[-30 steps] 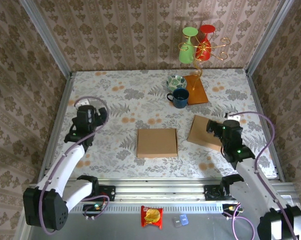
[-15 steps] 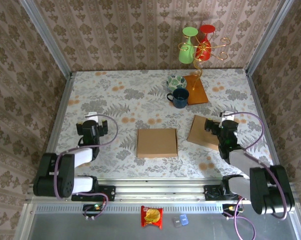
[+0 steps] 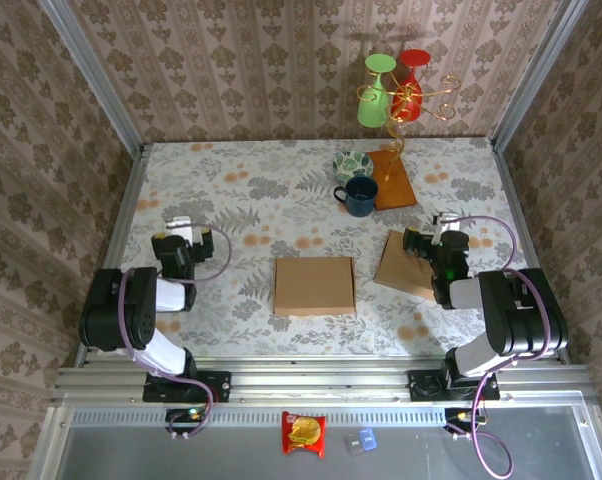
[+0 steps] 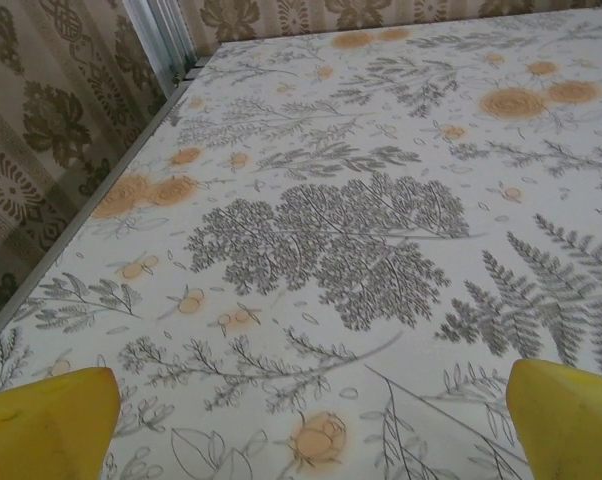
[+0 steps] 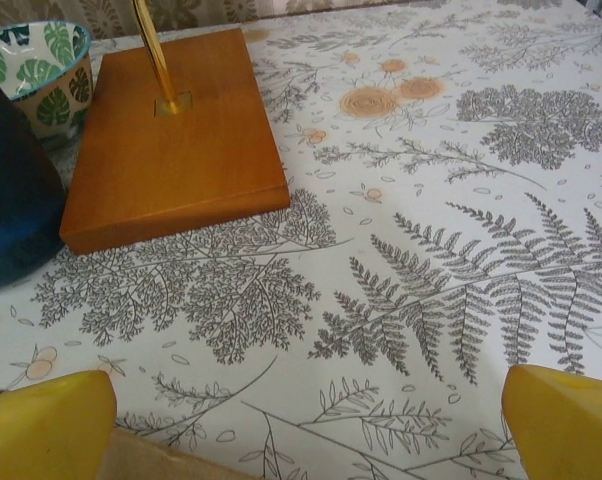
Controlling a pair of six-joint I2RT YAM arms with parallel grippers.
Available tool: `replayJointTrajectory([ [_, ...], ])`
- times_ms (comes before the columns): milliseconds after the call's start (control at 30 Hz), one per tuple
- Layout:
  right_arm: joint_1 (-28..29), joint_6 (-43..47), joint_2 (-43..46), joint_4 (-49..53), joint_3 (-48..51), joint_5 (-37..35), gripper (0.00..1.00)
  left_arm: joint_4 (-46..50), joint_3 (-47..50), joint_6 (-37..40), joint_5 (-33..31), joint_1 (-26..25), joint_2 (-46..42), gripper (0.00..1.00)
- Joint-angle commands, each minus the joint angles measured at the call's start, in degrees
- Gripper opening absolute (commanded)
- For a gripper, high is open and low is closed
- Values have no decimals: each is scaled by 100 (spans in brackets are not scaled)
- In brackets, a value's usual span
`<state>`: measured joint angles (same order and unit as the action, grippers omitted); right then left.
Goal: Fold the paper box
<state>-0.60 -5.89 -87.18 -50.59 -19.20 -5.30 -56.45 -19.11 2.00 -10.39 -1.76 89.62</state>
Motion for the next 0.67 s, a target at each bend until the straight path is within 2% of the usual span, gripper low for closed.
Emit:
replayJointTrajectory([
  [0, 121, 181, -53, -43, -313, -269, 100, 92, -175, -92, 108, 35, -45, 100],
  [633, 267, 353, -36, 35, -334, -331, 100, 19, -136, -70, 118, 28, -42, 100],
])
